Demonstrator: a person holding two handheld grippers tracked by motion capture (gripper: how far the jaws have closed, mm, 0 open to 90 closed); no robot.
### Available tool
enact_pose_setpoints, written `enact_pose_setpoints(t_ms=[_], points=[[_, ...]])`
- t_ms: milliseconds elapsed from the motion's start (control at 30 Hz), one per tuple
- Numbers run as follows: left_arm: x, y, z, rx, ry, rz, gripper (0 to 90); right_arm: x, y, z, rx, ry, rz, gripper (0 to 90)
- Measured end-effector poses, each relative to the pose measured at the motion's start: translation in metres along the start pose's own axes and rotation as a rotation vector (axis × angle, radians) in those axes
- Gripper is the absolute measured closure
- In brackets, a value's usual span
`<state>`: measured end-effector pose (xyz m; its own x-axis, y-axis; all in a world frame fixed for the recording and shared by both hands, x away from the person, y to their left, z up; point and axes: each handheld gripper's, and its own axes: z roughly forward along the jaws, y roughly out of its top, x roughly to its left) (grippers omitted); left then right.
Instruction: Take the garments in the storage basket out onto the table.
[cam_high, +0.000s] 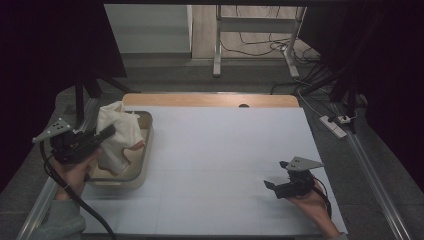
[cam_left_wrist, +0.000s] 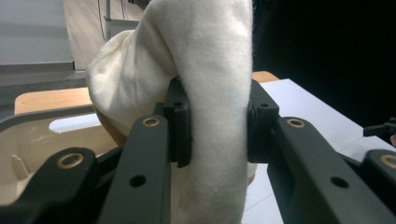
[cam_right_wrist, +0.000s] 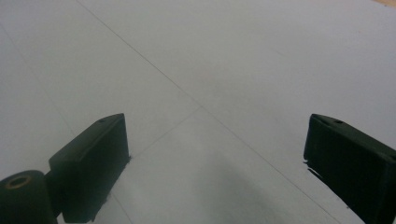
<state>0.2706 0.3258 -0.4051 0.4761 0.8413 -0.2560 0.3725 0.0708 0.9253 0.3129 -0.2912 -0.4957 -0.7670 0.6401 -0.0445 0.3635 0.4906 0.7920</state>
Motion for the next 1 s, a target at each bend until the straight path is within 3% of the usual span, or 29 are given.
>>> enact_pose_setpoints(t_ms=[267, 1000], points=[[-0.006, 0.003, -0.002, -0.040, -0.041, -0.012, 67.6, 0.000, 0.000, 0.000, 0.000, -0.001, 0.001, 6.7], [-0.027, 0.014, 0.004, -0.082, -0.121, 0.005, 67.5, 0.000, 0.000, 0.002, 0.009, 0.002, 0.001, 6.6]])
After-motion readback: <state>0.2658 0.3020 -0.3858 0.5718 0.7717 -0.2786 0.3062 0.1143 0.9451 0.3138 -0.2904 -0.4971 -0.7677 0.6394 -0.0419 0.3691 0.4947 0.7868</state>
